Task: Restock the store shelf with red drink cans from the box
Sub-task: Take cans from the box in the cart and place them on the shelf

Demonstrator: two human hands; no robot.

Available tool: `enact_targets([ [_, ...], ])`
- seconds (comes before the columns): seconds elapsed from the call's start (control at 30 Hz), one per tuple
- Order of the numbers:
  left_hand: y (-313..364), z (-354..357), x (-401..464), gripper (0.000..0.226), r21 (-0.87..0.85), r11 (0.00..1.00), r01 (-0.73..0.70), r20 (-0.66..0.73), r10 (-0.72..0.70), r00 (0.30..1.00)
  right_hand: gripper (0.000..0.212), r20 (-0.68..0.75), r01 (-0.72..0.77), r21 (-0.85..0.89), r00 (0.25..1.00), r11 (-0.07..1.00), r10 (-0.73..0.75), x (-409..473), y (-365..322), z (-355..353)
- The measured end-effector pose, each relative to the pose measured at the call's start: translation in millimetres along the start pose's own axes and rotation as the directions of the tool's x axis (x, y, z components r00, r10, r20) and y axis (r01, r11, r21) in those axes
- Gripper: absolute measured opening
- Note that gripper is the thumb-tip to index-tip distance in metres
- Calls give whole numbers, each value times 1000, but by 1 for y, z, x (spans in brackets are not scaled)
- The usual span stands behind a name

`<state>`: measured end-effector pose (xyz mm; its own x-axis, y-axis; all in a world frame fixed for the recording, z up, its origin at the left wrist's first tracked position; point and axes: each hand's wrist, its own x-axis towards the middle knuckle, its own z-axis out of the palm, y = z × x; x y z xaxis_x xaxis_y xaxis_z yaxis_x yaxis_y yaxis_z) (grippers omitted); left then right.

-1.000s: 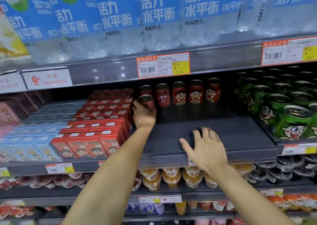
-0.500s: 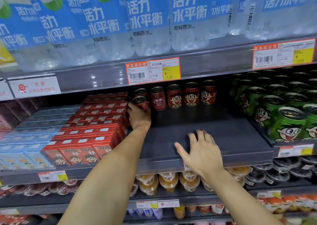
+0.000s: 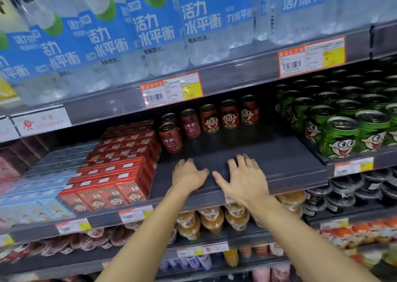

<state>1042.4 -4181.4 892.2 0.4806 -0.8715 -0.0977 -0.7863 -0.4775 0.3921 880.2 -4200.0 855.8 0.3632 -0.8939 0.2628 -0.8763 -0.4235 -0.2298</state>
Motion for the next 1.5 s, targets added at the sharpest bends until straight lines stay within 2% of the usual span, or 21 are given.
enact_targets([
  [0.13,4,7,-34,54,97,986,-139,-62,146,987,103,75,27,-31,997,999,-25,-1,0,-10],
  [0.17,5,8,-41,49,155,973,-173,-86,188,978,102,103,33,-33,994,999,-29,-2,0,-14],
  [0.3,5,13,-62,37,332,904,-268,-197,345,918,78,153,82,-34,985,996,-76,-12,2,-21],
  [0.43,-6,28,-77,43,252,894,-370,-266,432,862,74,139,142,-74,982,987,-131,-41,4,-23],
  [0.57,-27,41,-103,64,435,821,-371,-164,477,863,70,102,269,-134,961,954,-256,-83,10,-24],
  [0.63,-38,46,-121,69,463,801,-380,-142,490,860,71,117,276,-138,958,951,-261,-106,11,-18],
  [0.73,-55,61,-152,64,488,789,-373,-172,506,845,70,121,228,-131,970,965,-213,-148,10,-1],
  [0.77,-61,67,-167,63,479,794,-376,-159,499,852,70,163,219,-127,967,967,-198,-165,10,5],
  [0.9,-81,93,-236,48,417,824,-383,40,404,914,70,378,195,-152,917,969,-125,-237,9,15],
  [0.97,-86,106,-272,41,406,835,-370,90,366,926,58,450,176,-157,888,972,-88,-275,9,14],
  [1.07,-88,123,-323,40,447,810,-380,157,347,924,54,544,161,-187,838,969,-34,-324,14,8],
  [1.27,-82,146,-389,43,469,771,-430,250,351,902,50,544,90,-164,839,982,14,-390,34,-10],
  [1.37,-67,156,-408,46,450,769,-454,274,365,890,57,560,45,-201,825,979,77,-413,52,-19],
  [1.5,-35,173,-432,46,438,741,-510,317,403,858,57,569,-25,-198,811,980,135,-442,85,-34],
])
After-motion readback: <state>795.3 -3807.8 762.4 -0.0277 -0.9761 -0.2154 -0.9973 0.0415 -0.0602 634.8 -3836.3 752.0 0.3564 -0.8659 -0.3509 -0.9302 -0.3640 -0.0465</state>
